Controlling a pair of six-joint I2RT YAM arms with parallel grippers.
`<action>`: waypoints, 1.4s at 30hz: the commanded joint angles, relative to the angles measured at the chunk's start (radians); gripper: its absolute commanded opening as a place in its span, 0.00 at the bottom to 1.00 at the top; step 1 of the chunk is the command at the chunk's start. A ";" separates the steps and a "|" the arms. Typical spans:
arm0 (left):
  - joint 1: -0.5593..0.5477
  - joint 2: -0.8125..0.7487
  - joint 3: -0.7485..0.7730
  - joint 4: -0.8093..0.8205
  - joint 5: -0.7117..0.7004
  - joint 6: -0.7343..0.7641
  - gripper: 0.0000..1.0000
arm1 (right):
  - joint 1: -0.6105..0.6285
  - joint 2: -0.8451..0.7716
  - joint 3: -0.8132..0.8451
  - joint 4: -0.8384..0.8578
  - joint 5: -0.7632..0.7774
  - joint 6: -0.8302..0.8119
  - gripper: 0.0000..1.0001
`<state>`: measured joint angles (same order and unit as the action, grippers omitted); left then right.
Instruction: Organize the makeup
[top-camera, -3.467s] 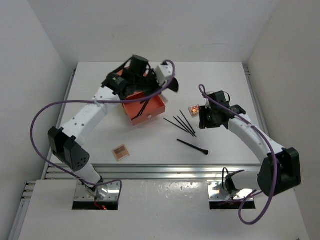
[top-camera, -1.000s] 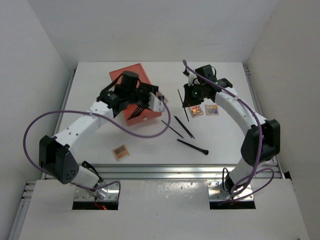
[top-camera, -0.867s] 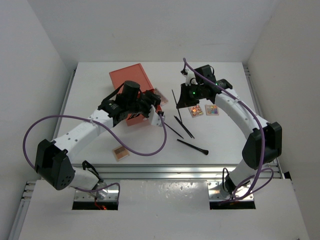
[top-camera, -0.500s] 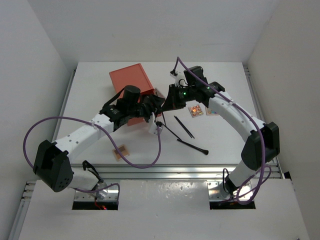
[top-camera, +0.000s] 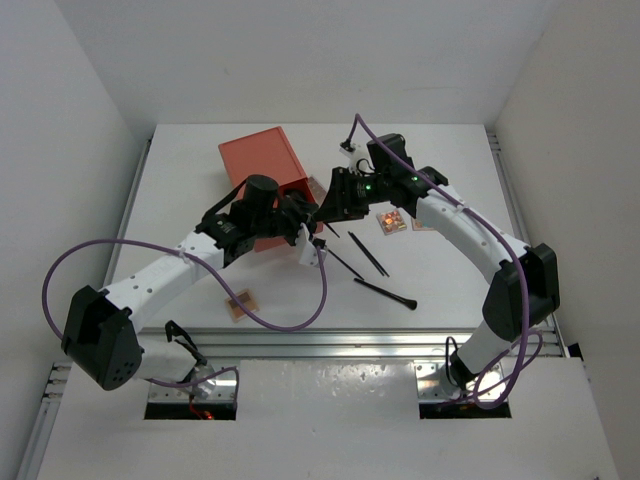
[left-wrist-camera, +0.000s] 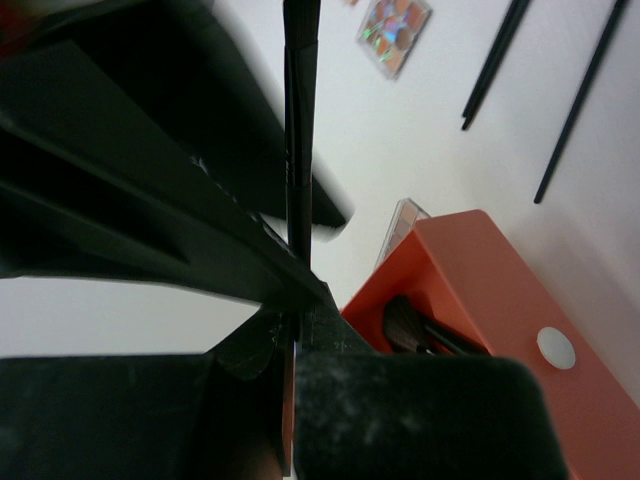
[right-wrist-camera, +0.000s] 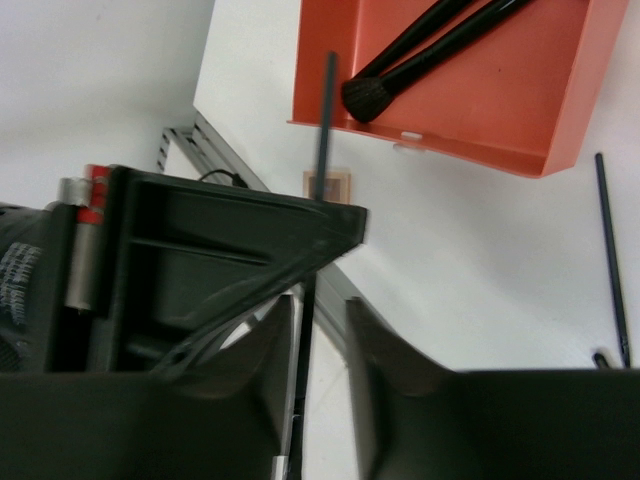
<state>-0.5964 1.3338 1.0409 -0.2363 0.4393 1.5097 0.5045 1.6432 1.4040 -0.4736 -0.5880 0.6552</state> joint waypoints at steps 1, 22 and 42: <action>-0.014 -0.054 0.007 0.074 -0.075 -0.155 0.00 | -0.029 -0.052 -0.007 0.017 -0.018 0.000 0.46; 0.216 0.324 0.308 -0.347 -0.157 -0.859 0.00 | -0.273 -0.233 -0.163 -0.234 0.260 -0.155 0.60; 0.234 0.381 0.416 -0.390 -0.232 -0.985 0.54 | -0.176 0.044 -0.150 -0.301 0.471 -0.414 0.55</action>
<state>-0.3721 1.7378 1.3907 -0.6281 0.2043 0.5632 0.2893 1.7283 1.2598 -0.7784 -0.1616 0.3115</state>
